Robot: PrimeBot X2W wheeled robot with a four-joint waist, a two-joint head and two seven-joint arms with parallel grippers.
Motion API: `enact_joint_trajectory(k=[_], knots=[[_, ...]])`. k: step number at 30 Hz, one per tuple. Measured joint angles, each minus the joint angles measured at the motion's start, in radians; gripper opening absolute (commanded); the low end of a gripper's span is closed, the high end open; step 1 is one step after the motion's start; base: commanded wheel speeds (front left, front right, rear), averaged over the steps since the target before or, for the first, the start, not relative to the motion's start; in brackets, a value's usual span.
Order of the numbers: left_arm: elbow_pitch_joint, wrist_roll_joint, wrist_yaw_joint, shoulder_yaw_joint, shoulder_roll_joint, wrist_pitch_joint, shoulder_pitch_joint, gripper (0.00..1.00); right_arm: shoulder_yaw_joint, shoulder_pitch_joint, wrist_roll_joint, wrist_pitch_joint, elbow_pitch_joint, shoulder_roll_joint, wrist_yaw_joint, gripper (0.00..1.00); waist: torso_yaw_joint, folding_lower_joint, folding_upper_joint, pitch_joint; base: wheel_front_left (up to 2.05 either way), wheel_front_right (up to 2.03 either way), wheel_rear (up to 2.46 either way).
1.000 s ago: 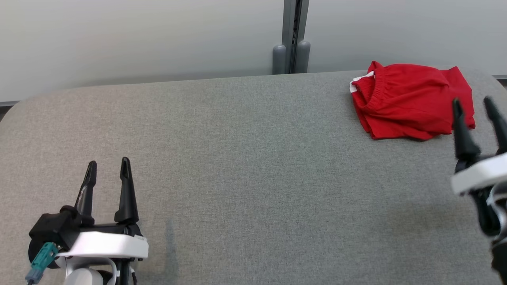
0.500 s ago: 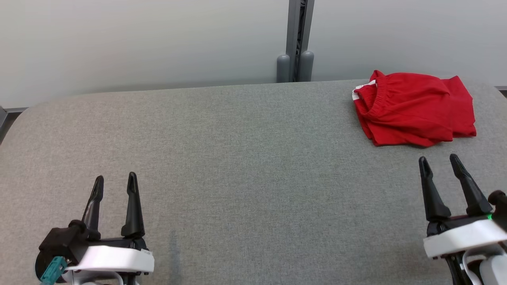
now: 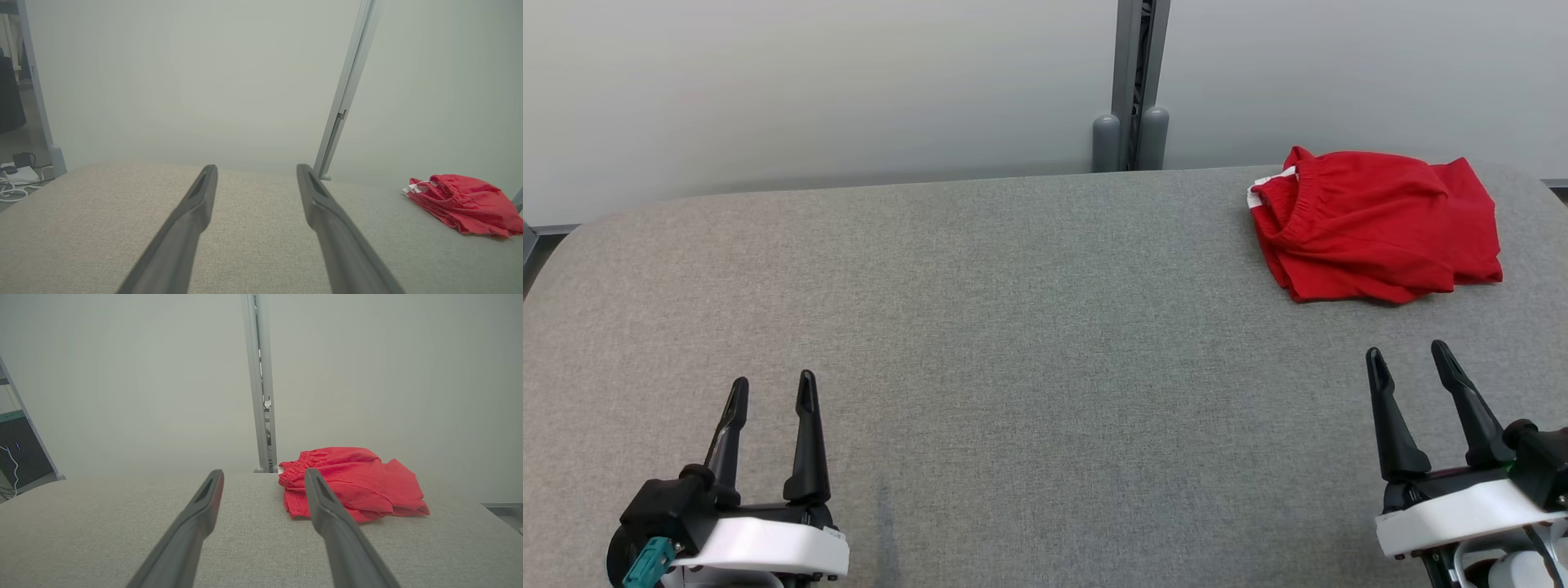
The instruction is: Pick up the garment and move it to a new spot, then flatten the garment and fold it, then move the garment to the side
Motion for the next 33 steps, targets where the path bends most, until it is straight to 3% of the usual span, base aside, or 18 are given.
enact_joint_trajectory(k=[33], knots=[[0.059,0.011,-0.03,0.012,-0.006,0.0,-0.018,1.0,-0.008,-0.011,-0.006,0.0,0.003,0.029,0.0,1.0,0.001,0.0,0.0,0.006,0.0,0.0,0.0]])
